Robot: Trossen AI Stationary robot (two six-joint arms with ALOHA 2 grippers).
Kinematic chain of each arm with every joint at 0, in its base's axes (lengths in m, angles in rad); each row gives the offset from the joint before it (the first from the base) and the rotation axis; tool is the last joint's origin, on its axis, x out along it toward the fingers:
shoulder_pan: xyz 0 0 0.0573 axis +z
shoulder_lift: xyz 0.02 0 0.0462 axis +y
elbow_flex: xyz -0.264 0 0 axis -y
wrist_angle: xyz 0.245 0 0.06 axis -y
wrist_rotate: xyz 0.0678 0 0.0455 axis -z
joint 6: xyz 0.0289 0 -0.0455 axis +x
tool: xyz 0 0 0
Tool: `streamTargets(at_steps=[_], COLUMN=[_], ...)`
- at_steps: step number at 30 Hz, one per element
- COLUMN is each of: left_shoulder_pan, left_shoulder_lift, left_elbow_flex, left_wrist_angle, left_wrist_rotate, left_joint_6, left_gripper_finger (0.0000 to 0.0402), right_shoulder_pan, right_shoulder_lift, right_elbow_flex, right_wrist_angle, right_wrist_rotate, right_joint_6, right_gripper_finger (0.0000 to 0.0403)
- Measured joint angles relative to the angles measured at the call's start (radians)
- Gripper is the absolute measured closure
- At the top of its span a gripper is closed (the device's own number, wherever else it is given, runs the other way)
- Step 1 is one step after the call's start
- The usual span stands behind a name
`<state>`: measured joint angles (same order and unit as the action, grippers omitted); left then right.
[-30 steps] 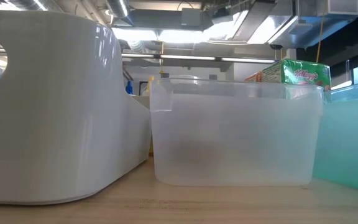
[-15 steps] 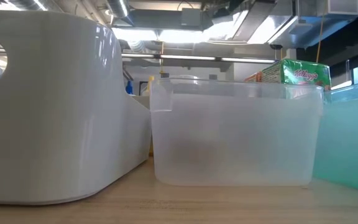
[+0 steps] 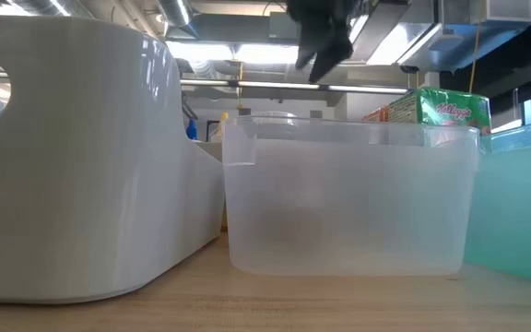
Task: Pick & Place Kitchen Items
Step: Put the blue cereal box into the blue bin
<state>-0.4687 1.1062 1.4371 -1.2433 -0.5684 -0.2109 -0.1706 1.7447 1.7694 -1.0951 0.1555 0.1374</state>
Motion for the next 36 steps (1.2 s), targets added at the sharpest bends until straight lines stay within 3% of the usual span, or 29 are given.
streamTargets(at_steps=[7, 16, 22, 36], left_shoulder_pan=[0.076, 0.166, 0.18, 0.179], left_shoulder_lift=[-0.154, -0.189, -0.189, -0.195], left_elbow_flex=[-0.284, -0.496, -0.609, -0.785], left_wrist_angle=[0.295, 0.537, 0.747, 1.039], left_wrist_rotate=[0.087, 0.159, 0.144, 0.14], left_joint_6=[0.12, 0.186, 0.191, 0.284], left_gripper_finger=[0.0133, 0.0073, 0.0069, 0.0068], right_shoulder_pan=[-0.039, -0.046, -0.053, -0.064], right_shoulder_lift=[0.0, 0.0, 0.0, 0.001], right_elbow_flex=[-0.12, -0.198, -0.29, -0.4], right_wrist_angle=[0.169, 0.235, 0.336, 0.48], right_wrist_rotate=[-0.039, -0.081, -0.084, -0.128], right_joint_6=[-0.041, -0.035, -0.03, -0.035], right_gripper_finger=[0.0013, 0.0013, 0.0013, 0.0013])
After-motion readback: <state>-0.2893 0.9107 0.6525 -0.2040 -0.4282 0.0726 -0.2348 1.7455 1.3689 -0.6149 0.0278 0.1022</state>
